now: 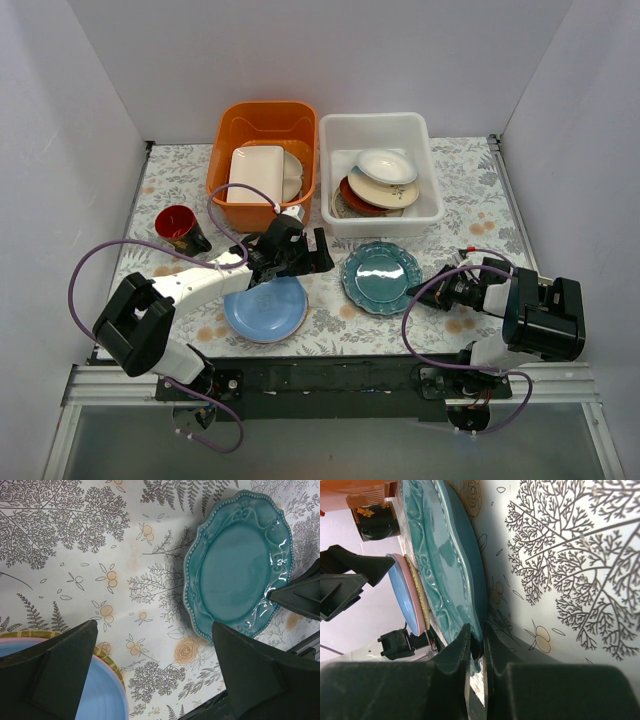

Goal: Place the plates into the plastic bin on the countertop
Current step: Pick up the plate at the center of the board.

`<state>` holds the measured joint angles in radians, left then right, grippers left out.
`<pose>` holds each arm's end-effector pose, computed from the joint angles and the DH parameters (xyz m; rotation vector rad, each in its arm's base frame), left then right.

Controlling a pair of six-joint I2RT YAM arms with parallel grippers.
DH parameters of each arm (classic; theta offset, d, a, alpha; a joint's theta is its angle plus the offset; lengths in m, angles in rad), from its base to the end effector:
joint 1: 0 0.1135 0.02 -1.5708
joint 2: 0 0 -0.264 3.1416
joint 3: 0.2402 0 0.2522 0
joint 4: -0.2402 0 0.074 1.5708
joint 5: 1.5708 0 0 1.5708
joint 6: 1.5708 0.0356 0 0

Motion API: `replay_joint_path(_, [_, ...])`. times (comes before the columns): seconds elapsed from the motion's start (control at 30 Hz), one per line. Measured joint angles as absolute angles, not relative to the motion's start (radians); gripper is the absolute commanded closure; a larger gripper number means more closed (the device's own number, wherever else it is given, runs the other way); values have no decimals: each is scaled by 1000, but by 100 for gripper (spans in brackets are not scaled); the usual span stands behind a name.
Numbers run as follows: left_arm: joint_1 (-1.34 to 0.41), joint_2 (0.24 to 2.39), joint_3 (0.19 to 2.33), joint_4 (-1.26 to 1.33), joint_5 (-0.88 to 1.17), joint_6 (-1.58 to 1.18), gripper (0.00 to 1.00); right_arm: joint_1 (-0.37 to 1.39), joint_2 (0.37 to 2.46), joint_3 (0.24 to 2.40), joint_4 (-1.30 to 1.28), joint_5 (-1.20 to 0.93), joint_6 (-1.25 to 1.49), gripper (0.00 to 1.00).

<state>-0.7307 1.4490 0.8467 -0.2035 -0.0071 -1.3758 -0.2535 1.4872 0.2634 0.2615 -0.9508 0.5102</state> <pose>0.2233 -0.1998 0.2071 -0.8311 2.4750 -0.9082 0.1929 -0.0201 0.0889 0.5256 2.3329 1.3001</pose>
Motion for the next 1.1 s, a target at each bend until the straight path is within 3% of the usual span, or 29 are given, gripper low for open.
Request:
replay_joint_path(0.4, [-731,1449,847,-204,-7,-1376,2,-254,1450,263,241,-953,496,99])
replay_joint_path(1.1, [-731,1449,850,-203,-7,-1376,2,-255,1174,280,-33,-926,379,99])
